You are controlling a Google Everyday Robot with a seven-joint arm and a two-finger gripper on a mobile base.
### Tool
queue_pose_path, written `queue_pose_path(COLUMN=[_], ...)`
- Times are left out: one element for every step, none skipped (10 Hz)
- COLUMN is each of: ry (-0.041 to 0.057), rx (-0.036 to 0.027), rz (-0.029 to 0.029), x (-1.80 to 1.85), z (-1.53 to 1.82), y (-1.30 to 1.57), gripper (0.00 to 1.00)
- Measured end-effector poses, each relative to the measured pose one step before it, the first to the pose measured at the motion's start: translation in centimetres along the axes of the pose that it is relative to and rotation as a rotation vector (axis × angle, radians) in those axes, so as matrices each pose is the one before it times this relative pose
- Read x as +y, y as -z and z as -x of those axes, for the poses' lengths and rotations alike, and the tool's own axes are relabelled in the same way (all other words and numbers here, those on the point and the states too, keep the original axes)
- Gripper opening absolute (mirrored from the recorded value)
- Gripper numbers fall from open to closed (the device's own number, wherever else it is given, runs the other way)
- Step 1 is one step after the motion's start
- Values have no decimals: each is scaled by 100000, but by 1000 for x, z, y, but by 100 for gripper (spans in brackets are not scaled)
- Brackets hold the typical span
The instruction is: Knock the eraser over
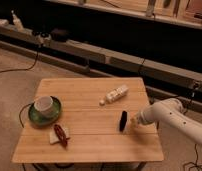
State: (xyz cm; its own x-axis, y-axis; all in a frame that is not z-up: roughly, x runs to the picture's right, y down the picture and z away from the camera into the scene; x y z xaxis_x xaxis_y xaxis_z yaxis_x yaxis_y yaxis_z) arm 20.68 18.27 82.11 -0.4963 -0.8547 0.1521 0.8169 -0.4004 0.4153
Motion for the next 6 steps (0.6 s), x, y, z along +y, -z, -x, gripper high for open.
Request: queue_pose_path(ry=[1460,1157,1935,1500,543,-718], rx=[379,394,867,840,1081,1226], rz=[1150,59,-1154,-1878,-3058,-3829], x=[-669,-833,-1658,-1741,-2061,-2036], z=[-824,-798,-1425,-1419,-1532,-1439], y=[-479,-432,-729,-760,-794,-529], gripper=[0,0,0,0,0,0])
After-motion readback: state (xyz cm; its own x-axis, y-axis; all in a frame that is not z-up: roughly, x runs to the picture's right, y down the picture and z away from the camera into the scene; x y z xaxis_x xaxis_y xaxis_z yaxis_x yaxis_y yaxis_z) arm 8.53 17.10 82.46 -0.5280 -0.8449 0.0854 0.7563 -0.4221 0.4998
